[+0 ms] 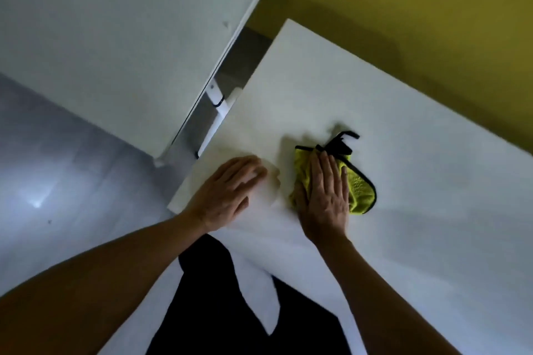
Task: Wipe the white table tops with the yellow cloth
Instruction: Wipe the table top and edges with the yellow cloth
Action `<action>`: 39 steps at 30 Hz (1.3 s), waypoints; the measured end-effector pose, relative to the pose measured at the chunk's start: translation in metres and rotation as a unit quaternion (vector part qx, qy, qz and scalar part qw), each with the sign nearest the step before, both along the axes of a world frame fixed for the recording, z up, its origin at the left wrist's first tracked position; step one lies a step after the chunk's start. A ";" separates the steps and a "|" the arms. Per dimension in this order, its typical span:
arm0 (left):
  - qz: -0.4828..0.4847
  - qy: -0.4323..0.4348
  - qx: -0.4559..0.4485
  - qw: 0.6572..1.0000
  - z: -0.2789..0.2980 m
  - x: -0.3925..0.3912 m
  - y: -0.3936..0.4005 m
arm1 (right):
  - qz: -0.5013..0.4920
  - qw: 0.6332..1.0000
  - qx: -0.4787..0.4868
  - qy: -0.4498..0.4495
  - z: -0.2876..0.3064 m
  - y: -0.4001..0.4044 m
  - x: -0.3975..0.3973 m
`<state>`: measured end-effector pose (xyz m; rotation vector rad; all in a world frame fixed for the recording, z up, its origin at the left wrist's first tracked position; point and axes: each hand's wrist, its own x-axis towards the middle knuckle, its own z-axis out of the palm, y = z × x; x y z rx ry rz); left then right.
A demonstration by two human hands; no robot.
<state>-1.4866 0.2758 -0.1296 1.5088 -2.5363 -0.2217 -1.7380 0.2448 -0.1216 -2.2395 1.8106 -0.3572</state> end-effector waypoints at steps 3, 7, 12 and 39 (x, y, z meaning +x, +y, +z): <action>0.275 0.043 0.011 0.960 -0.001 -0.030 0.044 | 0.058 0.998 -0.009 -0.004 -0.002 -0.011 -0.004; 0.433 0.097 -0.004 0.896 -0.008 -0.065 0.084 | 0.158 0.987 -0.024 0.000 -0.012 -0.036 0.011; 0.448 0.151 -0.008 0.881 -0.021 -0.094 0.107 | 0.355 0.932 -0.057 -0.038 -0.014 -0.075 0.076; 0.449 0.169 -0.039 0.877 -0.033 -0.085 0.109 | 0.500 0.864 -0.046 0.041 -0.013 -0.125 0.182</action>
